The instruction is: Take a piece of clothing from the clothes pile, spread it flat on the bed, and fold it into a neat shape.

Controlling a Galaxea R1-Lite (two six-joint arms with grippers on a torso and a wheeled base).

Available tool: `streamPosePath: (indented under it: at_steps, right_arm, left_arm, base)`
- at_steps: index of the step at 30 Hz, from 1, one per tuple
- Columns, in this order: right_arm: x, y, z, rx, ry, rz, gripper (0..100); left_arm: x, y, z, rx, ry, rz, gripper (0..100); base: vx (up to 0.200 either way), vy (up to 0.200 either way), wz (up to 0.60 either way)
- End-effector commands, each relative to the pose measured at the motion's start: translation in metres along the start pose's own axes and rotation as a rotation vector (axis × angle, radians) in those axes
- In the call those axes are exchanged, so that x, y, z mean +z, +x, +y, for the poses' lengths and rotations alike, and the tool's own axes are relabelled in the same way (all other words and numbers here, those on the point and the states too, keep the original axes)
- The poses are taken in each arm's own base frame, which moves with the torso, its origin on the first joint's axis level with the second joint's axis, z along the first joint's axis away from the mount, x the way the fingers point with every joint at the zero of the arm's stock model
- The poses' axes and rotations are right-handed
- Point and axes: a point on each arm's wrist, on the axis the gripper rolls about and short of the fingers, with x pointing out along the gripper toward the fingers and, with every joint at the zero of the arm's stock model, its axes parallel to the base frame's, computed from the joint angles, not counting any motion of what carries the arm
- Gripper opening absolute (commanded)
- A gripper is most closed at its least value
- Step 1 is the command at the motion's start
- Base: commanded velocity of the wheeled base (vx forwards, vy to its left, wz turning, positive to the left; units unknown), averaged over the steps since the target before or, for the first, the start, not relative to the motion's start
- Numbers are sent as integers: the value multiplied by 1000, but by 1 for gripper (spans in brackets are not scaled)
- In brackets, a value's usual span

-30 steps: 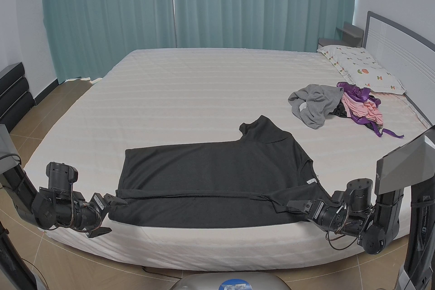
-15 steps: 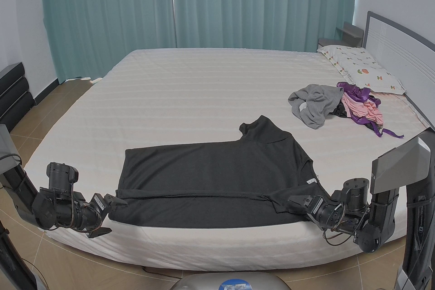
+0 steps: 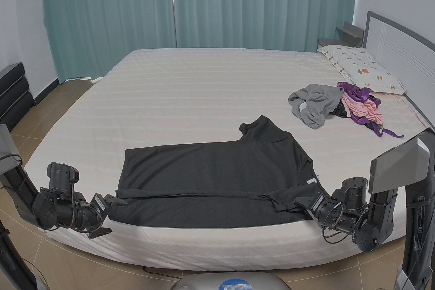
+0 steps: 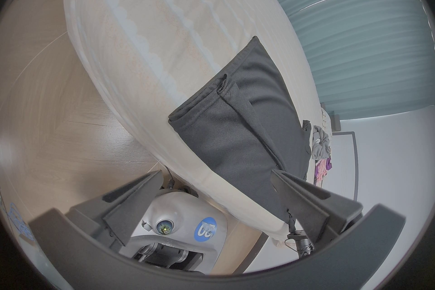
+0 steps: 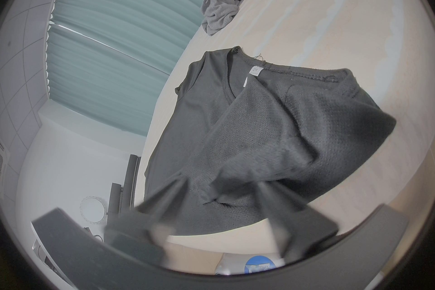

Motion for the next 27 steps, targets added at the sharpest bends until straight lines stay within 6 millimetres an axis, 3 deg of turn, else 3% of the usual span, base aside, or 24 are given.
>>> streamPosePath:
  at_steps: [1, 9, 19, 27]
  right_arm:
    - [0, -1, 1, 7, -2, -6, 0]
    - [-1, -9, 2, 1, -2, 0, 0]
    - [4, -25, 23, 70, 6, -26, 0]
    - [-4, -38, 19, 34, 3, 3, 0]
  left_arm:
    - [0, 0, 1, 2, -2, 1, 100]
    - [0, 0, 1, 2, -2, 1, 100]
    - [0, 0, 1, 2, 0, 1, 100]
    - [0, 0, 0, 2, 1, 2, 100]
  base:
    - [0, 0, 0]
    - [0, 0, 0]
    - [0, 0, 0]
    - [0, 0, 0]
